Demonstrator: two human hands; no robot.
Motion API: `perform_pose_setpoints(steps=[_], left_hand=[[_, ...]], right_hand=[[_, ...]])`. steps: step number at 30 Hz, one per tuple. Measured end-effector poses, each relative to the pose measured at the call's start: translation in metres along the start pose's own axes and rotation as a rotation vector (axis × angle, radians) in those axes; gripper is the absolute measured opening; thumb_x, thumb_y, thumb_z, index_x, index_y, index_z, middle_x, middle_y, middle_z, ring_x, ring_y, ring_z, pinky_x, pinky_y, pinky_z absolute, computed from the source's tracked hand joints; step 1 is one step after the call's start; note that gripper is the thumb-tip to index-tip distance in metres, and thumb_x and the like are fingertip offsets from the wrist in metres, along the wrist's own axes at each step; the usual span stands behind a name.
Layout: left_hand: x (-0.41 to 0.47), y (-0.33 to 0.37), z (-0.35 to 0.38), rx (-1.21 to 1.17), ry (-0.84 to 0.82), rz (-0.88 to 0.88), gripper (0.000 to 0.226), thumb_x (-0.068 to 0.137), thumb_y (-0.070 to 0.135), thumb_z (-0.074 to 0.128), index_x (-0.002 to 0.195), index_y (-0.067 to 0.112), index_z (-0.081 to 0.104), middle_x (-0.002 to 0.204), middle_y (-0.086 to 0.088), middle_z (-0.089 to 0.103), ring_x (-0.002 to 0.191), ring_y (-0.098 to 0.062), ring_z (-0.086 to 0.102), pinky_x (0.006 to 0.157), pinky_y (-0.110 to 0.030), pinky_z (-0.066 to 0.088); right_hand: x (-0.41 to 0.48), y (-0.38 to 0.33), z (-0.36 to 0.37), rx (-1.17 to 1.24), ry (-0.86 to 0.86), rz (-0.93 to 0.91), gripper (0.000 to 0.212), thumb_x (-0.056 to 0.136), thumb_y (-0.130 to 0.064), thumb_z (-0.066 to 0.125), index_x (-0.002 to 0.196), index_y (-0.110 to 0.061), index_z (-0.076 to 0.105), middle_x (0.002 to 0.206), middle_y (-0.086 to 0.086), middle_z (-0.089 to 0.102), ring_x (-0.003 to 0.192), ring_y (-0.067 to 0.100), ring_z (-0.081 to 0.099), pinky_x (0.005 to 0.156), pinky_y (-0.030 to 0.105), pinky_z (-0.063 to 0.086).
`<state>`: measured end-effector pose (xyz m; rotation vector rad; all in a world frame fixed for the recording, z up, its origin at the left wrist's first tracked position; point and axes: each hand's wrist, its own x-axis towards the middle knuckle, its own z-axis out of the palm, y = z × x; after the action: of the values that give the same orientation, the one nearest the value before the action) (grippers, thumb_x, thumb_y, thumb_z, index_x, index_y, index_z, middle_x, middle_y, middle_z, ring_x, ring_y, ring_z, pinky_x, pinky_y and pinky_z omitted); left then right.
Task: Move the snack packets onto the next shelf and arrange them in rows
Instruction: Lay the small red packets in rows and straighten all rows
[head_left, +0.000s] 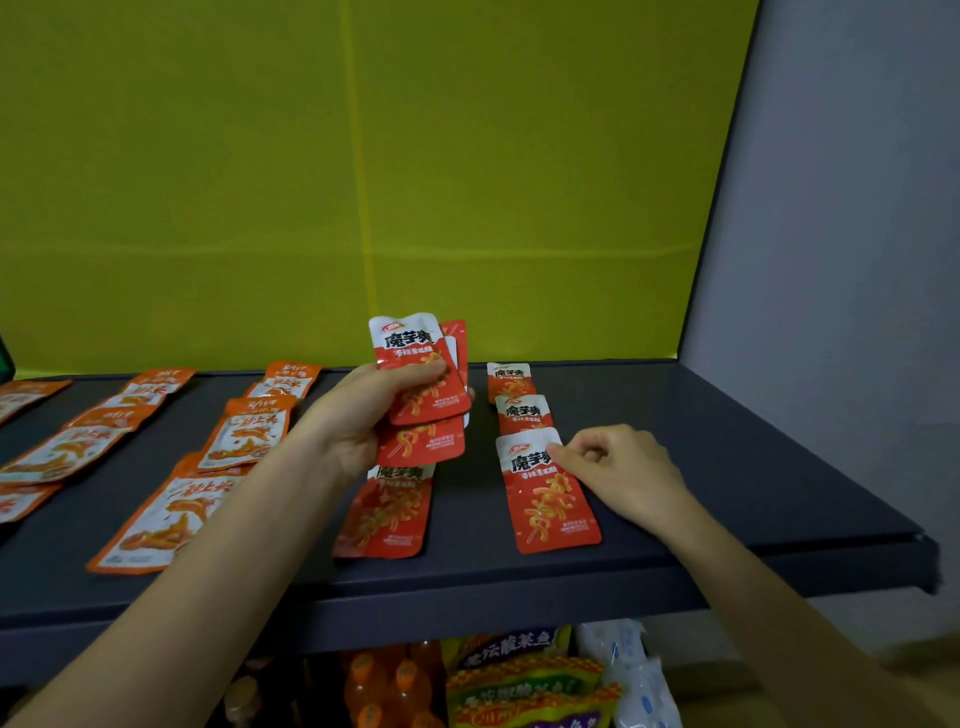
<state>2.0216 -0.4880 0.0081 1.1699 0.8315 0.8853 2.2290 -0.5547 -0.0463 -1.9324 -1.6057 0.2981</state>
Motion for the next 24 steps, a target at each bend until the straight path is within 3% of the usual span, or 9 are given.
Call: perform_pose_setpoints(steps=[6, 9, 12, 15, 18, 21, 24], left_hand=[[0.003, -0.001, 0.004, 0.023, -0.003, -0.024, 0.007, 0.082, 0.018, 0.065, 0.087, 0.012, 0.066, 0.064, -0.003, 0.073, 0.052, -0.013, 0.069, 0.047, -0.022, 0.055], [0.003, -0.003, 0.009, 0.038, -0.015, -0.026, 0.005, 0.081, 0.017, 0.066, 0.079, 0.013, 0.065, 0.056, -0.001, 0.071, 0.045, -0.011, 0.066, 0.042, -0.02, 0.051], [0.003, -0.006, 0.019, 0.045, -0.05, -0.017, 0.005, 0.081, 0.016, 0.066, 0.079, 0.013, 0.065, 0.052, 0.0, 0.069, 0.042, -0.01, 0.064, 0.039, -0.018, 0.049], [0.006, -0.009, 0.036, 0.038, -0.09, -0.019, 0.007, 0.08, 0.015, 0.068, 0.084, 0.011, 0.065, 0.055, -0.001, 0.07, 0.043, -0.01, 0.065, 0.041, -0.02, 0.051], [0.01, -0.015, 0.062, 0.068, -0.119, -0.016, 0.008, 0.078, 0.014, 0.069, 0.084, 0.01, 0.066, 0.058, -0.002, 0.07, 0.045, -0.011, 0.064, 0.045, -0.022, 0.054], [0.018, -0.02, 0.093, 0.101, -0.135, -0.006, 0.005, 0.077, 0.011, 0.07, 0.08, 0.01, 0.065, 0.053, -0.001, 0.068, 0.042, -0.009, 0.063, 0.043, -0.019, 0.052], [0.027, -0.02, 0.12, 0.119, -0.128, 0.006, 0.006, 0.076, 0.007, 0.07, 0.08, 0.01, 0.066, 0.052, 0.0, 0.068, 0.042, -0.009, 0.063, 0.042, -0.019, 0.05]], right_hand=[[-0.003, 0.001, 0.003, -0.072, 0.06, -0.019, 0.032, 0.087, -0.05, 0.054, 0.064, -0.027, 0.056, 0.059, -0.014, 0.054, 0.062, 0.0, 0.052, 0.059, 0.023, 0.04], [-0.006, -0.001, 0.002, -0.148, 0.076, -0.021, 0.034, 0.086, -0.053, 0.053, 0.062, -0.029, 0.052, 0.06, -0.015, 0.049, 0.065, 0.004, 0.049, 0.056, 0.023, 0.035], [-0.01, -0.001, -0.003, -0.233, 0.229, -0.066, 0.038, 0.087, -0.054, 0.05, 0.059, -0.027, 0.048, 0.059, -0.011, 0.045, 0.065, 0.008, 0.048, 0.059, 0.026, 0.035], [-0.01, -0.004, -0.013, 0.008, 0.309, -0.11, 0.044, 0.088, -0.056, 0.043, 0.061, -0.025, 0.059, 0.052, -0.005, 0.047, 0.057, 0.008, 0.048, 0.058, 0.029, 0.036], [0.001, -0.006, -0.031, 0.207, 0.28, -0.111, 0.049, 0.084, -0.065, 0.038, 0.059, -0.031, 0.062, 0.056, -0.006, 0.058, 0.068, 0.014, 0.057, 0.07, 0.036, 0.044], [0.016, -0.002, -0.047, 0.243, 0.299, -0.105, 0.054, 0.069, -0.073, 0.048, 0.058, -0.022, 0.059, 0.057, -0.006, 0.06, 0.065, 0.014, 0.056, 0.068, 0.037, 0.046], [0.031, 0.017, -0.062, 0.315, 0.233, -0.067, 0.048, 0.065, -0.066, 0.062, 0.057, -0.018, 0.056, 0.061, -0.002, 0.06, 0.063, 0.014, 0.055, 0.065, 0.033, 0.042]])
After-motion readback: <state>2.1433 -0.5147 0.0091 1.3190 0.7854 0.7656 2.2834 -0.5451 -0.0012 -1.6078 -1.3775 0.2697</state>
